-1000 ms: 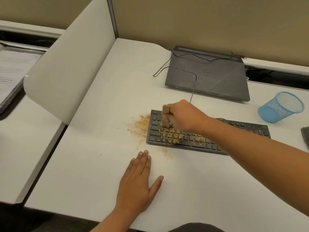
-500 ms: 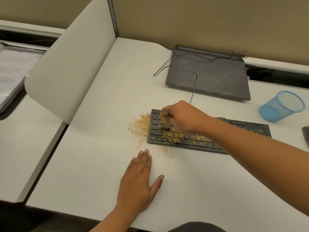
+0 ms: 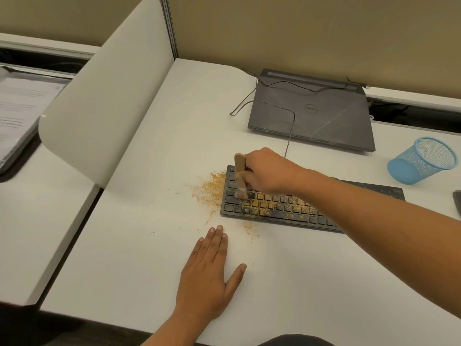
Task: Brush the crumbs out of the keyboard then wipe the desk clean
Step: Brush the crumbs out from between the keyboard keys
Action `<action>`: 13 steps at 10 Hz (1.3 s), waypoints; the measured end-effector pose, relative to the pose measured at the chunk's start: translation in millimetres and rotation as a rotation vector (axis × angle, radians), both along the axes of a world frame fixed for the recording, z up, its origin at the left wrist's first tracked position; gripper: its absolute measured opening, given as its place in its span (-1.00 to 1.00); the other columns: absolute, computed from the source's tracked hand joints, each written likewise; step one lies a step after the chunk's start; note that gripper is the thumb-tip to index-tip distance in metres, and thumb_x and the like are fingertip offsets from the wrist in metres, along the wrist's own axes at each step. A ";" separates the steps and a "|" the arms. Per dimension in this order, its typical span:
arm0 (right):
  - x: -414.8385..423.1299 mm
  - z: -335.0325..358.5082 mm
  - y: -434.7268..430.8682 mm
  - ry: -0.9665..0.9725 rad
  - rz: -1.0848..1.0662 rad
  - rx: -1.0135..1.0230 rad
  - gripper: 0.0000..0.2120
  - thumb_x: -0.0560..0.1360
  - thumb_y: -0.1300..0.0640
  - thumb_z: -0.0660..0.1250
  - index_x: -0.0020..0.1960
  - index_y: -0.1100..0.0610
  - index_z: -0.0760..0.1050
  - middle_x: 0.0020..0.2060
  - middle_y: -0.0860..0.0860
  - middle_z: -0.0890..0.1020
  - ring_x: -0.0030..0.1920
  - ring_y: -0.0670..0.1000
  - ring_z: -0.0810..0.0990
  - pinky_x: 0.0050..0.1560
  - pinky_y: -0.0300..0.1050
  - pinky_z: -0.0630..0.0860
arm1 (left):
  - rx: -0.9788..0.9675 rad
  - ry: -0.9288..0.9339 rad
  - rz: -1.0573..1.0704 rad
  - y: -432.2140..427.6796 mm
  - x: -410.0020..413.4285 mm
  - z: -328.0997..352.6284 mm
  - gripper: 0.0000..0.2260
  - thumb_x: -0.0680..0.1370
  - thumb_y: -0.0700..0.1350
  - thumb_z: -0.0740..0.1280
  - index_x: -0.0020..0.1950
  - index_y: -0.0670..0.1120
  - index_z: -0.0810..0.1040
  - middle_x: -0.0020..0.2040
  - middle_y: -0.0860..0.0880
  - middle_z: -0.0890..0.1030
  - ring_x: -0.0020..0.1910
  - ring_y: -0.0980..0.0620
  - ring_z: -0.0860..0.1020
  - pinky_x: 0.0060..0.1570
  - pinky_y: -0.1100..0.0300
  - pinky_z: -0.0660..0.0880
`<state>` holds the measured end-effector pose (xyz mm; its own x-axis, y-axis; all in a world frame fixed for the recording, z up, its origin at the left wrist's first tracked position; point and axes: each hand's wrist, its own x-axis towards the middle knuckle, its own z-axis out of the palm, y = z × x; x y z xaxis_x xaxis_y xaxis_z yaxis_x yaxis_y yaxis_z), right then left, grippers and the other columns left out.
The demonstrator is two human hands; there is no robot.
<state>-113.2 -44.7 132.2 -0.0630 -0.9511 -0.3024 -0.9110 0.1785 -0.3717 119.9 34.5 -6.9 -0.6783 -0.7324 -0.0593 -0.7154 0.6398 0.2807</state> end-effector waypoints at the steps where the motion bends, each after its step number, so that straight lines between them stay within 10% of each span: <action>1: 2.9 -4.2 0.5 -0.017 -0.043 -0.043 -0.73 0.64 0.06 0.21 -0.23 0.06 0.42 -0.28 -0.03 0.50 -0.29 -0.01 0.50 -0.36 -0.19 0.34 | -0.004 -0.004 -0.001 -0.5 -0.4 -0.1 -0.36 0.63 0.29 0.01 0.52 -0.13 0.32 0.56 -0.03 0.24 0.55 0.04 0.15 0.47 0.12 0.08; 13: -10.3 -19.1 19.4 -0.104 -0.085 -0.089 -0.77 0.62 0.00 0.24 -0.13 0.08 0.54 -0.20 -0.01 0.62 -0.22 0.00 0.57 -0.20 -0.04 0.55 | -0.003 0.015 -0.008 -0.1 -0.2 -0.9 -0.36 0.63 0.28 0.01 0.52 -0.14 0.32 0.56 -0.04 0.24 0.55 0.04 0.15 0.48 0.11 0.09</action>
